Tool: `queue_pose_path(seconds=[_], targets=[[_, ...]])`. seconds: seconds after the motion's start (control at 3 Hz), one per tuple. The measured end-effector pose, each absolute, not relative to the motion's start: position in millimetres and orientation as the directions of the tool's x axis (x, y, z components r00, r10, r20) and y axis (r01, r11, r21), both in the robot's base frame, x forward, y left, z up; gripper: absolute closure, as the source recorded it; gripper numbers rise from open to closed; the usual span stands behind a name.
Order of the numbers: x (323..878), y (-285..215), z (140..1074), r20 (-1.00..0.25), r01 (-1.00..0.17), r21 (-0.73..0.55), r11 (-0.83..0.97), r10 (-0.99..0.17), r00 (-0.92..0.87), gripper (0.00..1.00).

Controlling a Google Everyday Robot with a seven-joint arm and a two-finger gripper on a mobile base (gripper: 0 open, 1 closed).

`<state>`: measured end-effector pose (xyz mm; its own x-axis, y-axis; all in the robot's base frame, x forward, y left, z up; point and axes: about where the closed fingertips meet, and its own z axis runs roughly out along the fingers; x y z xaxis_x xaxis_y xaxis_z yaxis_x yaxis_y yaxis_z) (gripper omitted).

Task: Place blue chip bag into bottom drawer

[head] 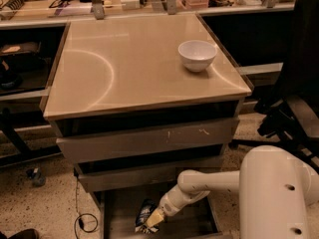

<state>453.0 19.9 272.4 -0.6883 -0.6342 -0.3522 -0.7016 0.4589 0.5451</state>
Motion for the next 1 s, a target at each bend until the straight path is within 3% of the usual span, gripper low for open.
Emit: queue_pose_path(seconds=[1.0], targets=[[470.4,41.7,236.1,-0.341,-0.722,0.518,0.458,-0.664,-0.666,1.00]])
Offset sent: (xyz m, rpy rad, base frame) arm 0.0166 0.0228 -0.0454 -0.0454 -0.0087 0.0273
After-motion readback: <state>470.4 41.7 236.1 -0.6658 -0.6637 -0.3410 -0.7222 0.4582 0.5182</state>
